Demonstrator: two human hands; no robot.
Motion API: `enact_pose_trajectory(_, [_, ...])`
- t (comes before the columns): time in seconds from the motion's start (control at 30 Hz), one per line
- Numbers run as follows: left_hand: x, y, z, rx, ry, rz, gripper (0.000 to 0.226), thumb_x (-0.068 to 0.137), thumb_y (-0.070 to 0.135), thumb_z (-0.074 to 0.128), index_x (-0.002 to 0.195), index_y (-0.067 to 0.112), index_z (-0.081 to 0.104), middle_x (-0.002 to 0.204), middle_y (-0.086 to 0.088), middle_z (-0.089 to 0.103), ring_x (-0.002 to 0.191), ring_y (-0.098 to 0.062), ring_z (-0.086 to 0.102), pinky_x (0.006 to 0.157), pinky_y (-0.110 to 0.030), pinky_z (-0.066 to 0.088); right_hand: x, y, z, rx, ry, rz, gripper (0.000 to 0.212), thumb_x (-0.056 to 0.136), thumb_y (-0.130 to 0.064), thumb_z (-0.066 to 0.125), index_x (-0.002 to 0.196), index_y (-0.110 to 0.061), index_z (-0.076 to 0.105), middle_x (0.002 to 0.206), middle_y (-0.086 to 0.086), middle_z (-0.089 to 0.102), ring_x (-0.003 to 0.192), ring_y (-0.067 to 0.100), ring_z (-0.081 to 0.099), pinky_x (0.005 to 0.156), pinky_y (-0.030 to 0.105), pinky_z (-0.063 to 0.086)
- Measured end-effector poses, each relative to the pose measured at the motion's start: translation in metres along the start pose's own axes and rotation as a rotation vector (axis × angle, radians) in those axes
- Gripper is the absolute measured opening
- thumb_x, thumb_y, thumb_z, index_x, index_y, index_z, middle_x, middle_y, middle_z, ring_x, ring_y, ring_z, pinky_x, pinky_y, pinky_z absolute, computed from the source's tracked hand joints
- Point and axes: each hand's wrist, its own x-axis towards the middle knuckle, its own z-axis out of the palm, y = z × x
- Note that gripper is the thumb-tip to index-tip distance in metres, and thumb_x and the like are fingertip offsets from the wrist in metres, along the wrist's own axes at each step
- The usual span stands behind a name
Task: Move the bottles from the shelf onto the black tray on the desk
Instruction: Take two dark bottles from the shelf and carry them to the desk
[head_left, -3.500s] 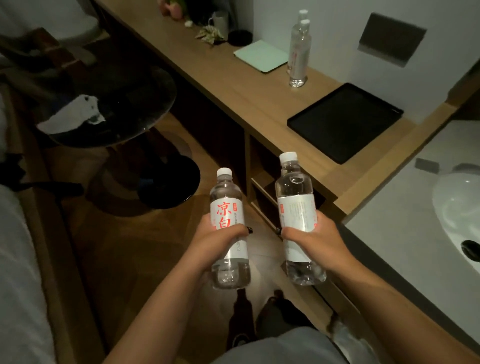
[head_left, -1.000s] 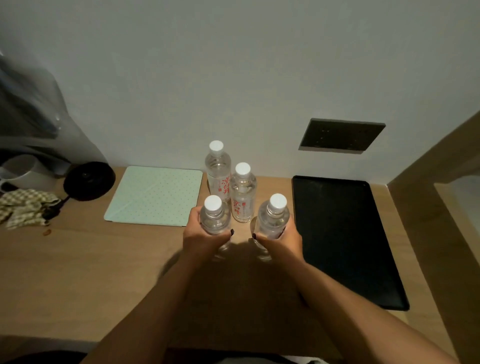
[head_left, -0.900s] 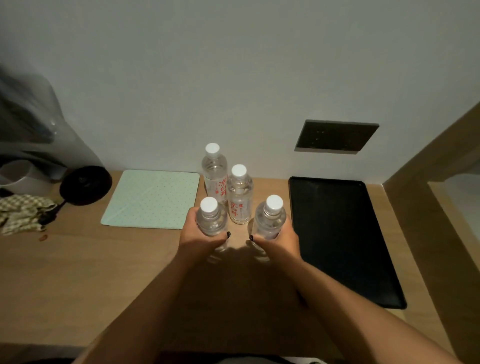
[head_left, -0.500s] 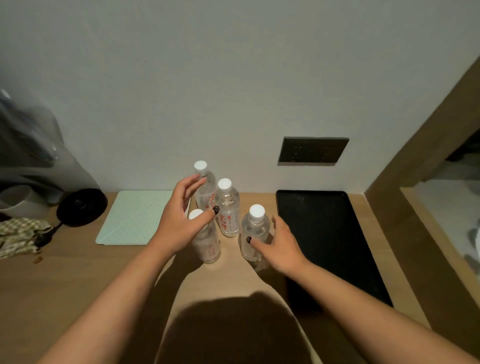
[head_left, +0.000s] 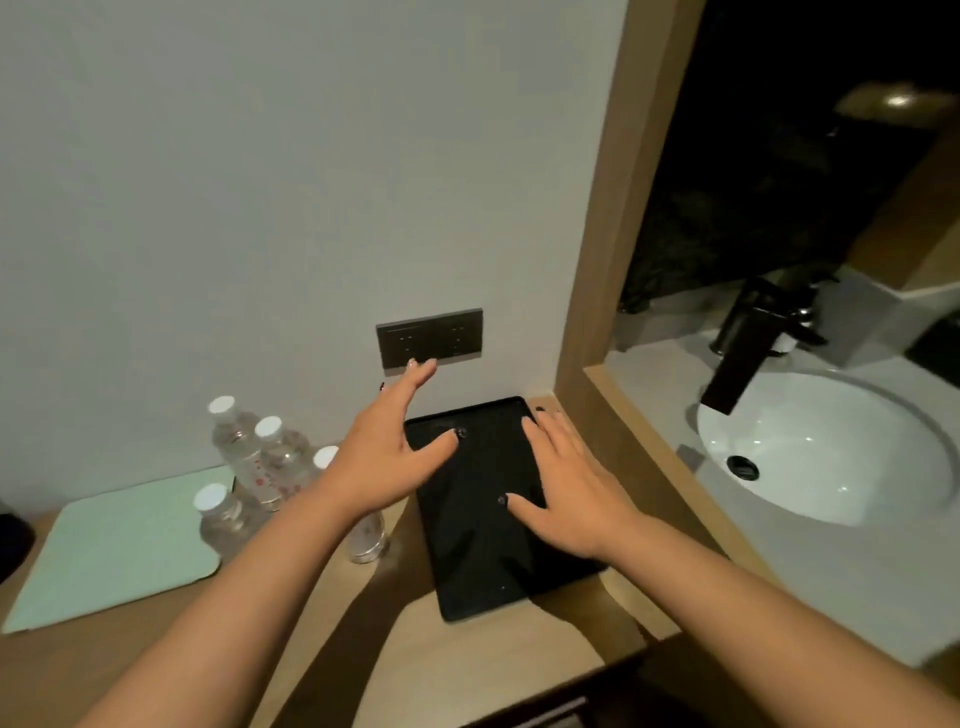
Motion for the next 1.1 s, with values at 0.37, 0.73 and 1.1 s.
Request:
enact_pose_trajectory(0.37, [-0.043,0.160,0.137,-0.088,-0.279,0.164,0.081,0.083,0.036,0.068,0.149,0.036,0.020,0.159,0.008,0.020,0.138,0.000,0.028,0.114,-0.038,0.031,-0.185,0.148,-0.069,-0.076,0.033,0.230,0.082,0.092,-0.054,0.044,0.152,-0.020,0.001,0.161,0.000,0.001,0.148,0.016,-0.002,0.117,0.035,0.018])
enact_pose_trajectory(0.73, [-0.077,0.294,0.292,0.021,-0.489,0.419,0.082,0.087,0.048,0.058,0.153,0.027,0.014,0.162,0.009,0.004,0.147,-0.008,0.005,0.113,-0.025,0.012,-0.353,0.262,-0.112,-0.073,0.125,0.594,0.083,0.092,-0.052,0.047,0.152,-0.016,0.004,0.161,0.002,0.007,0.148,0.019,0.004,0.117,0.036,0.024])
enact_pose_trajectory(1.1, [-0.051,0.374,0.420,0.151,-0.756,0.662,0.088,0.087,0.046,0.057,0.154,0.022,0.005,0.162,0.004,-0.004,0.147,-0.009,-0.009,0.117,-0.029,0.007,-0.432,0.353,-0.114,0.047,0.207,0.930,0.080,0.091,-0.051,0.048,0.152,-0.017,0.008,0.160,0.000,0.010,0.148,0.017,0.009,0.116,0.033,0.022])
